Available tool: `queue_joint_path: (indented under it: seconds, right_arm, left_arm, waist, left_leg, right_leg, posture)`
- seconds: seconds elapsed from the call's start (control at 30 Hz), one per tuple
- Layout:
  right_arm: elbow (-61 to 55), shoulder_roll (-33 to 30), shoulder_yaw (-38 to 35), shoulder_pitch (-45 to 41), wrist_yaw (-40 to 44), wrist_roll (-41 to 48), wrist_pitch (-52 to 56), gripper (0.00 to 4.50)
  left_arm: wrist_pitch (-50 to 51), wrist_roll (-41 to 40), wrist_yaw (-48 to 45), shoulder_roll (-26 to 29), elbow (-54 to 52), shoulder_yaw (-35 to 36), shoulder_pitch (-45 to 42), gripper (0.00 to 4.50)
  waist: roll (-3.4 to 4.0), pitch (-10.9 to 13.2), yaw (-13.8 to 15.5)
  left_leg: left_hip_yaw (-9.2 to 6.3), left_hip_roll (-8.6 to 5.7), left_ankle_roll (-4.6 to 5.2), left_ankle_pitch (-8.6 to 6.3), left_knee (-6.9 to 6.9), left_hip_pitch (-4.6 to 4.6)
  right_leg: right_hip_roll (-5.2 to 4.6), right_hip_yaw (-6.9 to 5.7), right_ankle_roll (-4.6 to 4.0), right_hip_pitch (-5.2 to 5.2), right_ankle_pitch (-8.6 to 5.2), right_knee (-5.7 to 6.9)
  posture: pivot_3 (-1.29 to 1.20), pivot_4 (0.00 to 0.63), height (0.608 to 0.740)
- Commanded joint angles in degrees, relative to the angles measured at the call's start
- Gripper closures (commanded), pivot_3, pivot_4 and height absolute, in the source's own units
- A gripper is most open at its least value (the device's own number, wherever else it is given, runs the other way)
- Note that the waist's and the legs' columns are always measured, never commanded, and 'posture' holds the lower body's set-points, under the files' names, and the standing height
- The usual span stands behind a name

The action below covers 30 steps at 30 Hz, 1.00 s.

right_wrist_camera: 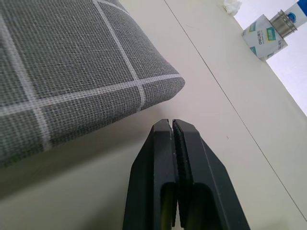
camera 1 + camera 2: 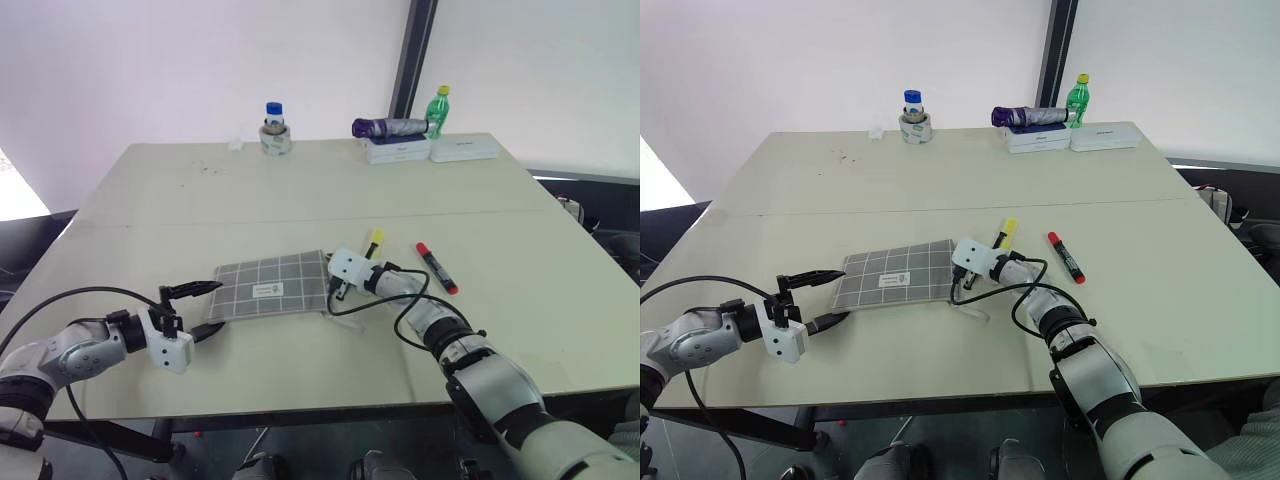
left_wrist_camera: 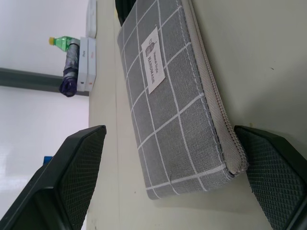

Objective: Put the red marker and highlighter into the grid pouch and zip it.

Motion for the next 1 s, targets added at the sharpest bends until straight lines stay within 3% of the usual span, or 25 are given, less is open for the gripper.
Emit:
queue_joint_path:
  seconds: [0.03, 0.27, 0.53, 0.8, 1.0]
  right_arm:
    - [-5.6, -1.8, -1.4, -2.3, -0.9, 1.1, -2.1, 4.39]
    - [-15.9, 1.5, -2.6, -1.7, 6.4, 7.2, -0.6, 4.39]
    - [-19.5, 10.7, 4.0, 2.2, 14.4, 7.4, 2.3, 4.39]
    - [-19.5, 3.6, 10.4, 6.5, 16.6, -0.4, -0.5, 4.39]
    - [-21.4, -2.0, 10.4, 8.4, 20.0, -0.2, -2.2, 4.39]
  left_arm:
    - [1.5, 0.3, -0.6, 0.4, 1.2, -1.0, 1.1, 0.0]
    - [1.5, -1.3, -1.1, 0.4, -0.2, -0.9, 1.7, 0.0]
    - [2.2, -2.0, -1.8, 0.2, -1.0, -1.2, 1.6, 0.0]
    - [3.3, -2.9, -2.4, 0.4, -3.0, -0.8, 3.0, 0.0]
    - [3.7, -2.3, -2.1, 0.1, -3.2, -1.1, 2.9, 0.0]
  waist:
    - [0.0, 0.0, 0.0]
    - [0.0, 0.0, -0.1]
    - [-0.04, 0.0, 0.1]
    - [-0.07, 0.0, 0.1]
    - [-0.08, -0.1, 0.2]
  left_leg:
    - [0.0, 0.0, 0.0, 0.0, 0.0, 0.0]
    - [-0.02, 0.01, -0.02, 0.01, -0.01, 0.0]
    - [-0.01, 0.01, -0.02, 0.01, 0.02, -0.02]
    - [-0.06, 0.0, -0.02, 0.01, 0.04, -0.03]
    - [-0.07, 0.0, -0.02, 0.01, 0.06, 0.0]
  right_leg:
    - [-0.01, 0.0, 0.0, -0.01, 0.0, 0.0]
    - [0.02, 0.01, 0.0, -0.02, 0.0, 0.03]
    - [0.03, 0.01, 0.0, -0.03, 0.0, 0.02]
    - [0.01, 0.01, -0.01, -0.05, 0.0, 0.03]
    - [0.01, 0.01, -0.01, -0.01, 0.0, 0.05]
  posture:
    - [0.0, 0.15, 0.74]
    - [0.0, 0.15, 0.74]
    - [0.0, 0.15, 0.74]
    - [0.0, 0.15, 0.74]
    - [0.0, 0.15, 0.74]
